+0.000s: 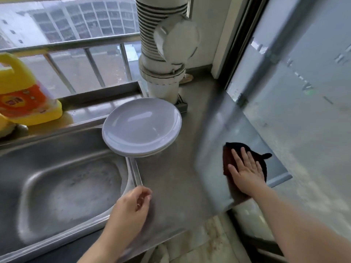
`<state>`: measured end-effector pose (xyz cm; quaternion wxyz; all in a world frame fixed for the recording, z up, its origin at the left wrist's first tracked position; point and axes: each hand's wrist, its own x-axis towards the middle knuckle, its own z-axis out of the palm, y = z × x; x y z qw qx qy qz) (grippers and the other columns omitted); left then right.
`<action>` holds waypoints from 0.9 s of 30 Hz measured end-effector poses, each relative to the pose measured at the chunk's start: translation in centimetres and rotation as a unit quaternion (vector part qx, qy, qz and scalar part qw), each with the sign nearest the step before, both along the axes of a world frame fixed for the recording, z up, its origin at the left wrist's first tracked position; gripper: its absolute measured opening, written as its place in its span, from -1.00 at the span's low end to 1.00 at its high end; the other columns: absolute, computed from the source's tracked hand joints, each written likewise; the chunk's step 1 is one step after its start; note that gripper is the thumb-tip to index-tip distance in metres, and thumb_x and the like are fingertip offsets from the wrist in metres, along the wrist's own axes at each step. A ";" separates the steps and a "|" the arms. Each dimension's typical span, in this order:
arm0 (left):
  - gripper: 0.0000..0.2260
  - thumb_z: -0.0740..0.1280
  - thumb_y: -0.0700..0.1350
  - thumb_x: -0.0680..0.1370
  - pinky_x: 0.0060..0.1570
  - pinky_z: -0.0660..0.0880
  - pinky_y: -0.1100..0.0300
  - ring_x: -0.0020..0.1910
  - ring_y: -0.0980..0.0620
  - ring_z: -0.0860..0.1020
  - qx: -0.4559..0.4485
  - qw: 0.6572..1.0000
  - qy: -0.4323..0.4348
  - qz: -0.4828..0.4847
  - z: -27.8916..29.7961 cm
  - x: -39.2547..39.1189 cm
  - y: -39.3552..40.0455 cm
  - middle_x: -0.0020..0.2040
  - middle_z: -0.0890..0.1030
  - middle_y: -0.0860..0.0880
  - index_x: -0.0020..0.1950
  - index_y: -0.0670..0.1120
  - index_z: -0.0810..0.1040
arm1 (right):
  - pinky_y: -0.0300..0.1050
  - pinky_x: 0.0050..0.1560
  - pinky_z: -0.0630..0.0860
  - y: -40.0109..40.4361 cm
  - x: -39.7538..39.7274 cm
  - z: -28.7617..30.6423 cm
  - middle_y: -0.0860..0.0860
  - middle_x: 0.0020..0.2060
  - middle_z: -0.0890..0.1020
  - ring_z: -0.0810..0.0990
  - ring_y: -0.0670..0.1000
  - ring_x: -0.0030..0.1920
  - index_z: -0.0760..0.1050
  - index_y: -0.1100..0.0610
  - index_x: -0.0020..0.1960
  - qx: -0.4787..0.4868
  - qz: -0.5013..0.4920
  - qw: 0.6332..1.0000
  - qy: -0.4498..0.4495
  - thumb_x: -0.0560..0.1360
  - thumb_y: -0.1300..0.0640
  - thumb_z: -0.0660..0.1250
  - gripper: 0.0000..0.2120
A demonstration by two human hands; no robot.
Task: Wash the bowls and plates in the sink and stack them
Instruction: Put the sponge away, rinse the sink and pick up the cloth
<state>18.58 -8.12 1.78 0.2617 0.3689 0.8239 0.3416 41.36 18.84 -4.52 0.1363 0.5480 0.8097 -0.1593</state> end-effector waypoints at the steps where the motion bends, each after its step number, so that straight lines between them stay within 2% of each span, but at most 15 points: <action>1: -0.68 0.38 -0.23 0.50 -0.27 0.40 0.38 -0.31 0.25 0.53 0.003 1.000 0.005 0.001 -0.4 -0.3 0.5 -0.35 0.57 0.15 -0.22 0.22 0.47 | 0.00 0.50 -0.26 1.2 -0.1 0.2 -0.10 0.51 -0.31 -0.30 -0.07 0.51 -0.27 -0.18 0.53 -0.004 -0.043 0.999 -0.003 0.61 -0.19 -0.10 -0.44; 3: -0.65 0.39 -0.24 0.49 -0.28 0.40 0.35 -0.32 0.28 0.51 -0.002 1.000 0.017 0.004 -0.9 -1.0 1.3 -0.38 0.54 0.15 -0.22 0.24 0.44 | 0.04 0.50 -0.25 2.5 -1.7 0.3 -0.05 0.52 -0.31 -0.30 -0.03 0.51 -0.27 -0.12 0.54 -0.007 -0.122 0.992 -0.015 0.62 -0.17 -0.11 -0.43; 5: -0.65 0.39 -0.25 0.48 -0.26 0.41 0.28 -0.31 0.27 0.52 -0.013 1.000 0.021 0.010 -1.9 -1.5 2.0 -0.36 0.54 0.16 -0.22 0.23 0.45 | 0.05 0.50 -0.24 1.8 -4.9 0.6 -0.02 0.53 -0.29 -0.28 0.00 0.52 -0.27 -0.09 0.54 -0.011 -0.131 0.991 -0.014 0.61 -0.16 -0.10 -0.41; 7: -0.67 0.37 -0.23 0.49 -0.24 0.44 0.25 -0.32 0.19 0.54 -0.018 0.999 0.012 0.026 -2.2 -1.6 3.0 -0.31 0.56 0.15 -0.25 0.22 0.46 | 0.02 0.50 -0.20 -1.2 -8.4 -0.1 -0.01 0.55 -0.18 -0.17 0.00 0.54 -0.17 -0.09 0.55 0.019 -0.029 0.999 0.026 0.60 -0.16 -0.05 -0.42; 9: -0.83 0.29 -0.14 0.48 -0.24 0.45 0.26 -0.28 0.15 0.53 -0.002 1.000 0.014 0.010 -2.3 -1.2 4.4 -0.27 0.58 0.15 -0.19 0.15 0.49 | 0.01 0.44 -0.01 -5.2 -10.9 -0.7 0.02 0.53 0.15 0.13 0.02 0.51 0.16 -0.06 0.52 0.058 0.078 0.992 0.077 0.51 -0.17 0.06 -0.41; 10: -0.85 0.27 -0.13 0.48 -0.24 0.43 0.27 -0.26 0.15 0.53 0.004 1.000 0.019 -0.004 -2.2 -0.9 5.3 -0.25 0.60 0.14 -0.12 0.15 0.49 | 0.01 0.40 0.06 -7.1 -11.5 -0.8 0.01 0.48 0.28 0.22 0.02 0.47 0.26 -0.07 0.47 0.030 0.119 0.988 0.092 0.45 -0.19 0.11 -0.39; 12: -0.83 0.26 -0.14 0.56 -0.23 0.36 0.33 -0.25 0.17 0.52 -0.008 0.999 0.009 -0.032 -1.9 -0.1 7.2 -0.20 0.61 0.13 -0.06 0.16 0.50 | 0.00 0.37 0.10 -9.8 -11.0 -0.7 -0.04 0.46 0.32 0.26 -0.03 0.44 0.21 -0.16 0.47 -0.014 0.205 0.976 0.077 0.42 -0.23 0.13 -0.37; 15: -0.85 0.24 -0.13 0.60 -0.21 0.32 0.44 -0.21 0.27 0.49 -0.025 0.997 -0.044 -0.057 -1.3 0.9 9.5 -0.15 0.55 0.20 0.01 0.15 0.44 | -0.03 0.38 0.09 -9.7 -7.3 -0.9 -0.11 0.49 0.24 0.23 -0.09 0.46 0.08 -0.23 0.50 0.001 0.285 0.956 0.061 0.45 -0.28 0.13 -0.36; 17: -0.84 0.26 -0.17 0.58 -0.13 0.34 0.47 -0.16 0.28 0.50 -0.009 0.996 -0.043 -0.078 -1.6 1.4 10.5 -0.12 0.56 0.17 -0.01 0.13 0.46 | -0.05 0.40 0.04 -7.7 -4.5 -0.6 -0.13 0.50 0.20 0.14 -0.12 0.48 0.08 -0.26 0.49 -0.004 0.242 0.969 0.050 0.45 -0.28 0.11 -0.38; 18: -0.81 0.28 -0.19 0.57 -0.10 0.36 0.44 -0.16 0.24 0.51 -0.005 0.996 -0.038 -0.081 -1.7 1.5 10.7 -0.12 0.56 0.15 -0.05 0.13 0.47 | -0.06 0.42 -0.03 -6.2 -3.2 -0.1 -0.14 0.52 0.12 0.06 -0.13 0.50 0.03 -0.28 0.49 0.007 0.201 0.978 0.045 0.46 -0.30 0.05 -0.38; 20: -0.82 0.28 -0.16 0.54 -0.11 0.38 0.36 -0.16 0.17 0.50 0.005 0.997 -0.015 -0.078 -2.0 1.6 11.2 -0.16 0.56 0.12 -0.11 0.15 0.46 | -0.13 0.45 -0.26 -1.9 -0.8 0.0 -0.20 0.49 -0.22 -0.21 -0.16 0.51 -0.20 -0.30 0.48 0.033 0.146 0.988 0.035 0.41 -0.37 -0.18 -0.35; 22: -0.88 0.24 -0.10 0.49 -0.13 0.36 0.41 -0.13 0.16 0.48 0.008 0.998 -0.005 -0.056 -2.5 2.0 12.3 -0.19 0.56 0.12 -0.07 0.14 0.44 | -0.12 0.44 -0.33 3.5 0.5 0.0 -0.21 0.42 -0.39 -0.33 -0.16 0.48 -0.33 -0.27 0.45 0.006 0.078 0.997 0.007 0.36 -0.37 -0.31 -0.33; 25: -0.87 0.24 -0.09 0.49 -0.15 0.33 0.55 -0.12 0.27 0.49 0.010 0.999 0.002 -0.047 -2.8 2.3 12.3 -0.20 0.54 0.22 -0.06 0.16 0.44 | 0.01 0.50 -0.25 9.0 -0.7 0.1 -0.08 0.51 -0.33 -0.29 -0.07 0.51 -0.30 -0.18 0.51 0.012 -0.016 0.999 -0.033 0.58 -0.23 -0.13 -0.41; 27: -0.86 0.20 0.00 0.47 -0.16 0.30 0.60 -0.14 0.38 0.48 0.009 0.999 0.011 -0.038 -2.7 2.9 11.8 -0.15 0.53 0.34 0.00 0.18 0.42 | 0.04 0.50 -0.24 10.7 -3.7 0.3 -0.05 0.52 -0.31 -0.30 -0.03 0.52 -0.28 -0.13 0.53 0.004 -0.053 0.998 -0.035 0.61 -0.17 -0.12 -0.44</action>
